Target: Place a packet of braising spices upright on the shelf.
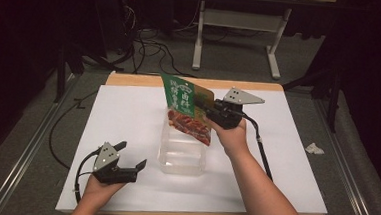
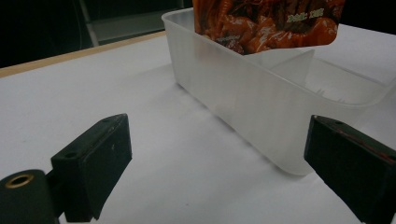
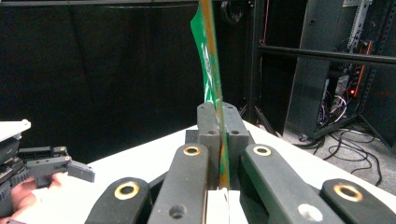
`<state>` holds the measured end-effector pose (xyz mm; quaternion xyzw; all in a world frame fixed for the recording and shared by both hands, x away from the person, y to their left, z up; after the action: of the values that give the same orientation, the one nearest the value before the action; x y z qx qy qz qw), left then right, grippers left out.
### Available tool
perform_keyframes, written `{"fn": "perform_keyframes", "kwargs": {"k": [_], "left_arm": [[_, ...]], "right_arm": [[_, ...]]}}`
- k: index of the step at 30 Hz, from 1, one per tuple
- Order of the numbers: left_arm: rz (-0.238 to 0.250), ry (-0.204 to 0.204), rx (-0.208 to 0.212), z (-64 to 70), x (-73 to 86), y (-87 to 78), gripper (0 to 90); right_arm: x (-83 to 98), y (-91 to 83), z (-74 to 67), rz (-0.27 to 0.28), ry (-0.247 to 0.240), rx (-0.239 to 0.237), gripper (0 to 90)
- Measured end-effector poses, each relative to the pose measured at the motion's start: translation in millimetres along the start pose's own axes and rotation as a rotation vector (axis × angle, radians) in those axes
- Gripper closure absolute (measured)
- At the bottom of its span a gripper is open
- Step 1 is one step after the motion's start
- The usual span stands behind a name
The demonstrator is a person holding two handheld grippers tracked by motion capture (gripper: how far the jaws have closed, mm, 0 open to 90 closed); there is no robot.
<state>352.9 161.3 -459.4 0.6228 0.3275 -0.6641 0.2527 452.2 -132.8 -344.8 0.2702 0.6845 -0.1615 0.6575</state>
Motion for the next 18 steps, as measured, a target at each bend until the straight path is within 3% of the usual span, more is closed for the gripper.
{"fn": "perform_keyframes", "kwargs": {"k": [18], "left_arm": [[-0.005, 0.001, 0.005, 0.1, 0.9, 2.0, 8.0]], "right_arm": [[11.4, 5.6, 2.4, -0.005, 0.028, 0.019, 90.0]]}}
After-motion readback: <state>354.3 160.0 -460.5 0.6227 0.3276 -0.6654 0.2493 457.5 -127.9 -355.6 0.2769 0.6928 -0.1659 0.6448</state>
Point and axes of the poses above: each handheld gripper's, and its own axes: y roughly forward along the jaws, x roughly out of its underside, z roughly to its right, the point moved 4 cm from there along y, roughly forward along the jaws, and after that the axes turned 15 degrees about z, right-handed, at the moved point
